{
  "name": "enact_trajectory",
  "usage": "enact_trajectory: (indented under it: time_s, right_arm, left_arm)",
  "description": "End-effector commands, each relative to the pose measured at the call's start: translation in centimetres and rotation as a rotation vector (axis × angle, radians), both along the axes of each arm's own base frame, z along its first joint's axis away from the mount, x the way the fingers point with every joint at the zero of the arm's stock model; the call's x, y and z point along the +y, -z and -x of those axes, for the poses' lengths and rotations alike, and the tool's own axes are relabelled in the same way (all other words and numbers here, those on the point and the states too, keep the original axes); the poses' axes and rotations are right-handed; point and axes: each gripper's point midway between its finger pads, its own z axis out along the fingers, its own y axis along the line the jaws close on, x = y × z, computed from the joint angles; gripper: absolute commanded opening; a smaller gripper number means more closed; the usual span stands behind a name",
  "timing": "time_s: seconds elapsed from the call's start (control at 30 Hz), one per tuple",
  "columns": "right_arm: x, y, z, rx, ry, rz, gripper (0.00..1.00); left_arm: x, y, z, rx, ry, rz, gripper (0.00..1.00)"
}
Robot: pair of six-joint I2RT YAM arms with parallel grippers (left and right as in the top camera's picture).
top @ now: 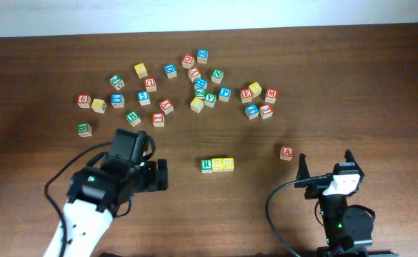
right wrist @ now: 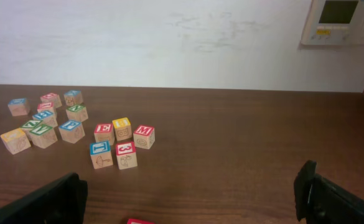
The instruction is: Spell out RSS
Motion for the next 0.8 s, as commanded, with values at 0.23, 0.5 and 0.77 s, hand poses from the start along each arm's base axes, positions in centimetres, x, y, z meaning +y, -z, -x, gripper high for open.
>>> enact_trajectory:
  time_s: [0.23,0.5,0.77]
  right_arm:
    - [-0.4,0.2,0.0,0.002,0.024,-0.002,0.98]
    - [-0.5,0.2,0.0,0.002,0.024,-0.002,0.98]
    - [-0.5,0.2,0.0,0.002,0.024,-0.003,0.98]
  left_arm:
    - [5.6,-2.0,4.6,-0.377,-0.039,0.007,0.99]
    - [5.3,-1.9,5.4,-0.506,-0.028,0.03,0.99]
    - [3.1,-4.2,1.0,-0.919,0.105,0.1,0.99]
